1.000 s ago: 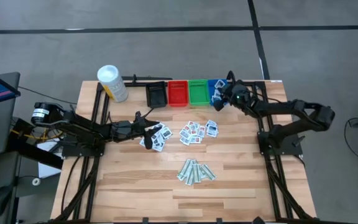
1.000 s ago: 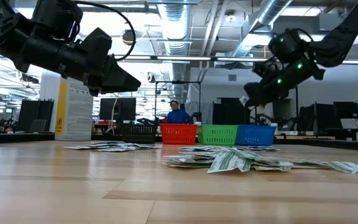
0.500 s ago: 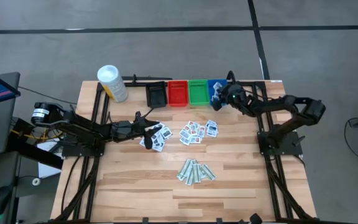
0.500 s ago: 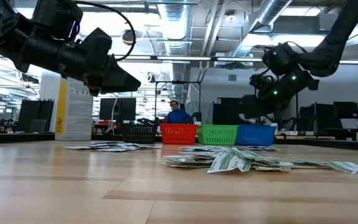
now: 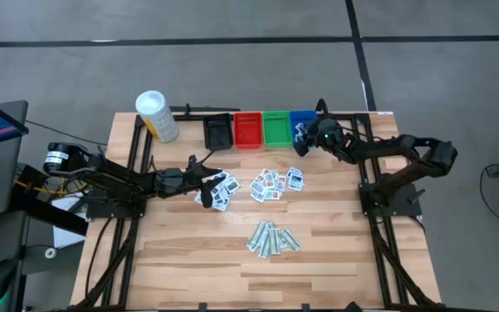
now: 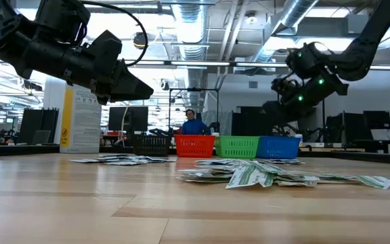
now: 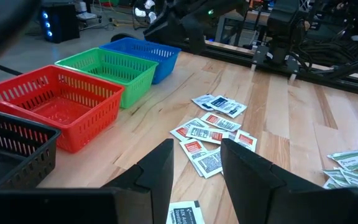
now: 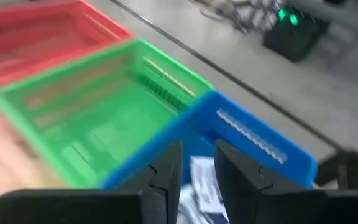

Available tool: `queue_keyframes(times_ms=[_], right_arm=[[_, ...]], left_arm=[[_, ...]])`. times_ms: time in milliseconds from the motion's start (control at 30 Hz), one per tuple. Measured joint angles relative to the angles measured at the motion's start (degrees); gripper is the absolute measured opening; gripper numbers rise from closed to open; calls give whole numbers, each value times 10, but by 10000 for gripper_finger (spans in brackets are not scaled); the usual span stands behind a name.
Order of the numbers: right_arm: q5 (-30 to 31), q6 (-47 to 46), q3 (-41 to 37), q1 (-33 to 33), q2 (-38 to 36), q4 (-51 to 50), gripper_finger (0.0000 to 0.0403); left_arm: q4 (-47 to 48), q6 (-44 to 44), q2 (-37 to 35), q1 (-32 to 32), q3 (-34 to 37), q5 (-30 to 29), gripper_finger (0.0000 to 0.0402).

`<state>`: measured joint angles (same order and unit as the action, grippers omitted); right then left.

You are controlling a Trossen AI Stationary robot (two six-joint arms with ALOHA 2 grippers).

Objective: Pick & Place First Aid Supplies
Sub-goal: Put the blue alcohol pad into the blue bin

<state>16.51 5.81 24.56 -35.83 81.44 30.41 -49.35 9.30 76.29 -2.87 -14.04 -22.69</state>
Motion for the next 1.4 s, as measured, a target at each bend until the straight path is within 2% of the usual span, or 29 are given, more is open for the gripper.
queue_keyframes(times_ms=[133,367,500,833,967,1100,1400], right_arm=[[-21,48,0,48,-50,-28,87],[-199,94,0,123,-118,-207,87],[-238,93,0,159,-118,-283,87],[-239,63,0,221,-59,-297,88],[-208,60,0,232,-52,-292,97],[-174,45,0,232,-53,-286,123],[-174,42,0,232,-52,-287,196]], left_arm=[[0,0,0,0,0,0,134],[0,0,0,0,0,0,134],[-1,0,0,0,0,0,134],[-5,0,0,0,0,0,134],[-6,0,0,0,0,0,134],[-6,0,0,0,0,0,134],[-6,0,0,0,0,0,134]])
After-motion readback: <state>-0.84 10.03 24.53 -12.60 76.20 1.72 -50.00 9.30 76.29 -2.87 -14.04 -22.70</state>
